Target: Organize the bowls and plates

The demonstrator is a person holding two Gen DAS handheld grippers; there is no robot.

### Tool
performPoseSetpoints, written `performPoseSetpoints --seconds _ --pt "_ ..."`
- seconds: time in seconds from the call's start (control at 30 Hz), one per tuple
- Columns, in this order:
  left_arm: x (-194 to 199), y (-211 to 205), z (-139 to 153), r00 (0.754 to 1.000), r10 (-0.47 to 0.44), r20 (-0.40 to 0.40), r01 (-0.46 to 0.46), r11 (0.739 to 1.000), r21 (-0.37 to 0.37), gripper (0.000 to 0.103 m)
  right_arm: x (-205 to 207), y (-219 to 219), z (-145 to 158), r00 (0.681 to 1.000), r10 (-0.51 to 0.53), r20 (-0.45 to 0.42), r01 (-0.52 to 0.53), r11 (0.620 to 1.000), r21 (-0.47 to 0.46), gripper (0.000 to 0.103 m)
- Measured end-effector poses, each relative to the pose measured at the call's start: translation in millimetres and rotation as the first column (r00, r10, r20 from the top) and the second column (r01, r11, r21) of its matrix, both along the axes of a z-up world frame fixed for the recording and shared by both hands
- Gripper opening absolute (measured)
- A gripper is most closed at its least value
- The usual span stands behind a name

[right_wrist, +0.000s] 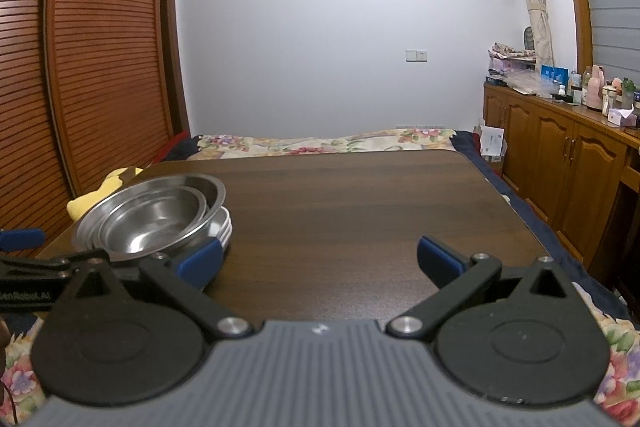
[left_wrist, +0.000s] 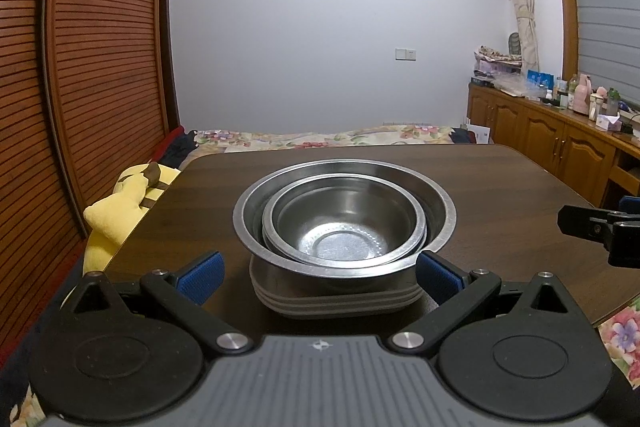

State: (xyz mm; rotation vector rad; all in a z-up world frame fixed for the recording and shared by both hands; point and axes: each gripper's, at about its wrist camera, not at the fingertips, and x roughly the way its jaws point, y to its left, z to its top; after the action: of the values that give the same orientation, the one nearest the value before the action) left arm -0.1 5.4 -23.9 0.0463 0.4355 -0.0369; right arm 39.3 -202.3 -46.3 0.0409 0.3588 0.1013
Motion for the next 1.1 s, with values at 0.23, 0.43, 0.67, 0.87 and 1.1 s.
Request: performPoseSetpoints --seconds 0.23,0.43,0.67,0.87,1.1 --pt "0.0 0.1 0.0 1.000 0.000 0.000 0.000 1.000 0.000 0.103 0.2 -1.3 0.7 1.000 -0.001 -0.001 0.001 1.000 0.002 0.103" --pt "0.3 0.4 0.1 1.000 0.000 0.001 0.000 1.000 -0.001 0.103 0.2 -2.5 1.8 1.000 -0.002 -0.001 0.002 1.000 0.005 0.103" --pt "0.3 0.4 0.1 1.000 0.000 0.001 0.000 1.000 -0.001 0.103 0.5 -3.5 2.2 1.000 -0.004 -0.002 0.004 1.000 0.006 0.103" --pt "0.4 0.6 0.1 1.000 0.000 0.001 0.000 1.000 -0.002 0.103 0.3 -3.6 1.8 1.000 -0.003 -0.002 0.003 1.000 0.010 0.103" --pt "0.2 0.2 0.5 1.000 -0.002 0.000 0.002 1.000 -0.003 0.103 0.5 -3.5 1.2 1.000 -0.004 -0.003 0.004 1.000 0.012 0.103"
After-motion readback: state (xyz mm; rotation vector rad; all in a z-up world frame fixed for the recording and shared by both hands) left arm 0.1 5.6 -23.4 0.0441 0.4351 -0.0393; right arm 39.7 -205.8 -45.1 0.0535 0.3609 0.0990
